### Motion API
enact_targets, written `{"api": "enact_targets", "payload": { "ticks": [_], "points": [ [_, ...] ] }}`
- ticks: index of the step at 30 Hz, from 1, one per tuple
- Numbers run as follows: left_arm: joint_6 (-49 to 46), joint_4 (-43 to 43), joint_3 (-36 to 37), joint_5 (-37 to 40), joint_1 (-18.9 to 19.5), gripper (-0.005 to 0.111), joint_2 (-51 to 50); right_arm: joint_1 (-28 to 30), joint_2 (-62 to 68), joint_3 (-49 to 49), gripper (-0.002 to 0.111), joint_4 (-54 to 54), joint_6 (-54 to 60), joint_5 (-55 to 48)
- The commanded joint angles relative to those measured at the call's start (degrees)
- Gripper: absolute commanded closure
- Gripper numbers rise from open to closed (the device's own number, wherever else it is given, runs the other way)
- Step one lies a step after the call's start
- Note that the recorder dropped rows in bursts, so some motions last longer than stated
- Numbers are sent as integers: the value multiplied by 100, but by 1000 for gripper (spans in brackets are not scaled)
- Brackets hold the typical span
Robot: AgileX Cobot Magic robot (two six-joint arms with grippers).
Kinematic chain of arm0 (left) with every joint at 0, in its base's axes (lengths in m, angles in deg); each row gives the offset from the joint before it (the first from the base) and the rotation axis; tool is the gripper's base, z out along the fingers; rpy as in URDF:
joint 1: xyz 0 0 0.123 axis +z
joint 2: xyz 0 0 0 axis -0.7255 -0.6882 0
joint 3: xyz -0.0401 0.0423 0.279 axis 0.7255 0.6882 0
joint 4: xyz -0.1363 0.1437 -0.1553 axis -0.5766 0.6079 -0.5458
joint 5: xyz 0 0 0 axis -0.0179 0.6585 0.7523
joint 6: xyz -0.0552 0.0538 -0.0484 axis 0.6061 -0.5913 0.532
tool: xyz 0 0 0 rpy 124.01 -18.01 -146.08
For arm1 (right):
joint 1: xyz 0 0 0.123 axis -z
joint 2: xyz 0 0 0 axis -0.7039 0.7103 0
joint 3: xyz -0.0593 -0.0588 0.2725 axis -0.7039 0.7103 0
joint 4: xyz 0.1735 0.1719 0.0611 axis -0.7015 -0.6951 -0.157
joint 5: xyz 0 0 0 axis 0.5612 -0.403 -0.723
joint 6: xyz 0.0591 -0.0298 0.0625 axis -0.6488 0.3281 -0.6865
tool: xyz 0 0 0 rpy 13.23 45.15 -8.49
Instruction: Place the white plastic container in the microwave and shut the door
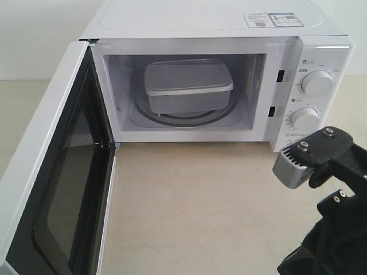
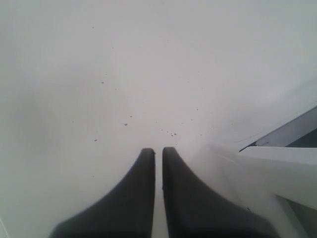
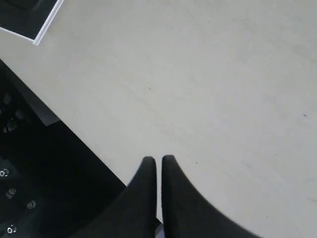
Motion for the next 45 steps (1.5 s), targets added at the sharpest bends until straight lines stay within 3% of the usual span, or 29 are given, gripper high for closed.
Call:
{"api": "enact_targets", "payload": {
  "ticks": [1,6,16,22,26,34,39,45],
  "points": [
    [-5,-1,-3,-44,12,102,20,-2,-280,23,108,-61,37,56],
    [-5,-1,-3,-44,12,102,20,204,-1011,23,108,-157,37,43],
    [-5,-1,-3,-44,12,102,20,2463,-3508,23,108,1023,416,578],
    [-5,-1,-3,-44,12,102,20,3193,-4885,277,108,1434,355,2206],
    [-5,-1,-3,-44,12,102,20,3372,-5695,1078,108,1217,93,3458],
    [-5,-1,-3,-43,12,102,20,3386,-5695,2845,108,100,-844,5412],
    [-5,-1,-3,-43,12,102,20,3386,-5695,3482,108,-32,-1150,5661],
    [-5,-1,-3,-43,12,102,20,3386,-5695,3555,108,-32,-1150,5351]
  ]
}}
